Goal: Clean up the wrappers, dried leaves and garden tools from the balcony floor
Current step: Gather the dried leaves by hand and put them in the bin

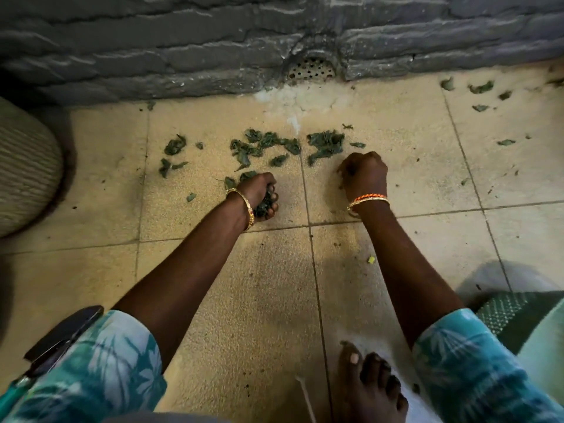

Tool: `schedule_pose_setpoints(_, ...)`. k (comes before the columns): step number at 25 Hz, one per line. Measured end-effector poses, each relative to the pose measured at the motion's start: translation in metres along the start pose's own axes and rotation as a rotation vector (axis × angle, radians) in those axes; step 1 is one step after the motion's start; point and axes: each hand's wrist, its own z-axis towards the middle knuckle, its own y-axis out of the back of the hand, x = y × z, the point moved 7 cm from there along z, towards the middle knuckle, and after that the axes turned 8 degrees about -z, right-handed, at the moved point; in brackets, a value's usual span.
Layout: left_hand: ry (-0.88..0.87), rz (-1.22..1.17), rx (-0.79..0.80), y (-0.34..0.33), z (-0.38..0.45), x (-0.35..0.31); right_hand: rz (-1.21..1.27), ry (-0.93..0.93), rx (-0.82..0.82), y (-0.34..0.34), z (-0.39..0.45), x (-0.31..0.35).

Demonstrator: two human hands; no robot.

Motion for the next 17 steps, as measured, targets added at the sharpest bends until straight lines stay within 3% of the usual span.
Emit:
schedule_pose_setpoints(5, -0.039, -0.073, 0.028, -0.002, 0.006, 0.005, 0.083, -0.014, -0.004, 0.004, 0.007, 0.006)
schedule_pose_setpoints(9, -0.072, -0.102, 0.062, -0.006, -0.002, 0.007, 0.863, -0.337, 0.244, -0.001, -0.006, -0.002)
schedule_pose_setpoints(11, -0.054, -0.117, 0.104, -0.015, -0.013, 0.012, 1.079, -0.378, 0.388, -0.003, -0.022, 0.013)
schedule_pose_setpoints(14, -0.048, -0.118, 0.112, -0.023, -0.025, 0.022, 0.858, -0.186, 0.489, -0.001, -0.056, 0.046)
schedule_pose_setpoints(17, -0.051, -0.037, 0.018, -0.017, -0.036, 0.025, 0.414, 0.114, 0.315, 0.009, -0.078, 0.07)
